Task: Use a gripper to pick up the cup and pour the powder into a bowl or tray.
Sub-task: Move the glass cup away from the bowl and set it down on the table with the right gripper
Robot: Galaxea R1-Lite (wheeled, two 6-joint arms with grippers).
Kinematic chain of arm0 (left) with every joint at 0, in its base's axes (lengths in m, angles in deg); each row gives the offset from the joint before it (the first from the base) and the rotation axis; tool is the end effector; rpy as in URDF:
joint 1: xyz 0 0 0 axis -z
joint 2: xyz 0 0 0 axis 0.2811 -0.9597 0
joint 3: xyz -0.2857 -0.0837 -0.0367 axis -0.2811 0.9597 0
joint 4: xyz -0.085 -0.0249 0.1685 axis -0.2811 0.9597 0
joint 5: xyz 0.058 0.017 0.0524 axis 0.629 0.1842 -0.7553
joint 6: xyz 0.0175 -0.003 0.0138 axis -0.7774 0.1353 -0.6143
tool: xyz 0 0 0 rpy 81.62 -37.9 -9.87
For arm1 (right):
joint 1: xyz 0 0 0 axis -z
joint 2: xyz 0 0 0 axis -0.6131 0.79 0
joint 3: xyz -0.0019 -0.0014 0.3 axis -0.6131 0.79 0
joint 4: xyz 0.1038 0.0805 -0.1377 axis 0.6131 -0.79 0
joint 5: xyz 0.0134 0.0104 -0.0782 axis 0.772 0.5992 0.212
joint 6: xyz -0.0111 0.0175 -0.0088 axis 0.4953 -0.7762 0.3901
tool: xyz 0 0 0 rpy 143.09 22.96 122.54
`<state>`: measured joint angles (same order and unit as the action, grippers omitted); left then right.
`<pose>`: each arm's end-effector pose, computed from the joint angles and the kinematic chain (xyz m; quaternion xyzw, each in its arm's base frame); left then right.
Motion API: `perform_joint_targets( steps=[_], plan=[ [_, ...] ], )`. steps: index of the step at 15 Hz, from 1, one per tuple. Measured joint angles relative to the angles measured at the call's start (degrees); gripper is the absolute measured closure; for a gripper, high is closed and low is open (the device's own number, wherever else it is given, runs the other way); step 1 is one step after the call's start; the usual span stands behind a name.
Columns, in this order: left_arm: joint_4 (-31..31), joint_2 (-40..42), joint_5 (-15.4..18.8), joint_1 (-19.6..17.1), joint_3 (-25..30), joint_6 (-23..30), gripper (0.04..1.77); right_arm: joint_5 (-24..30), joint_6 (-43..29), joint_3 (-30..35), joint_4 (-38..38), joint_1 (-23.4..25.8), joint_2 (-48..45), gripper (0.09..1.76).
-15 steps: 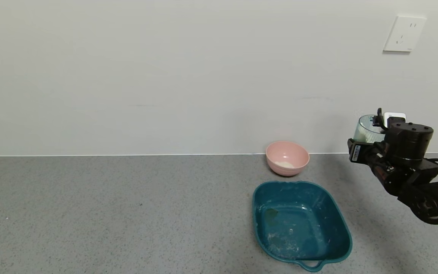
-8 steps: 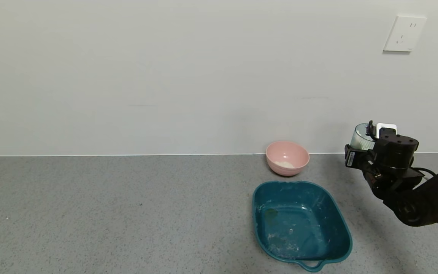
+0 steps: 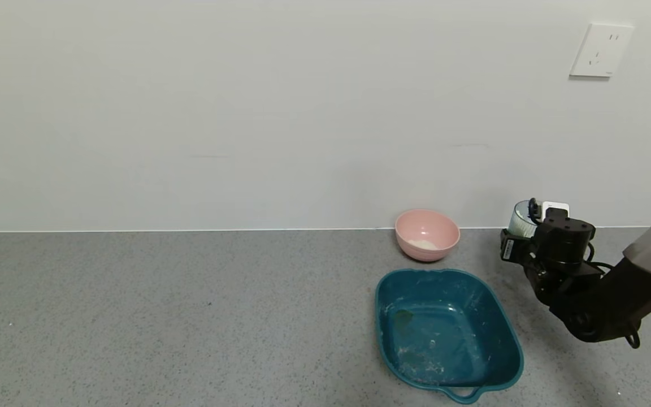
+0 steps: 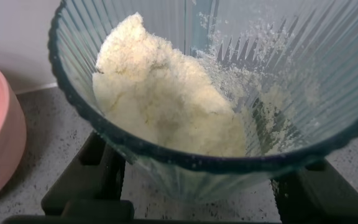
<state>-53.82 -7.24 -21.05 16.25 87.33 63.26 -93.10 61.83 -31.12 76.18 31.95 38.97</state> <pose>-0.0225 0.0003 0.0763 0.0135 -0.0016 0.0065 0.9999 0.3959 0.0305 0.0640 0.0161 0.0717 -0.1826 0.9804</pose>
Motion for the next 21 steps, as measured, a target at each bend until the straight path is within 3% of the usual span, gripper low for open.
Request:
perform_joint_targets(
  steps=[14, 21],
  plan=[
    [0.0, 0.0, 0.0, 0.0, 0.0, 0.0, 0.09, 3.0, 0.1, -1.0, 3.0, 2.0, 7.1, 0.53],
    [0.0, 0.0, 0.0, 0.0, 0.0, 0.0, 0.09, 3.4, 0.1, -0.8, 2.9, 2.1, 7.1, 0.29]
  ],
)
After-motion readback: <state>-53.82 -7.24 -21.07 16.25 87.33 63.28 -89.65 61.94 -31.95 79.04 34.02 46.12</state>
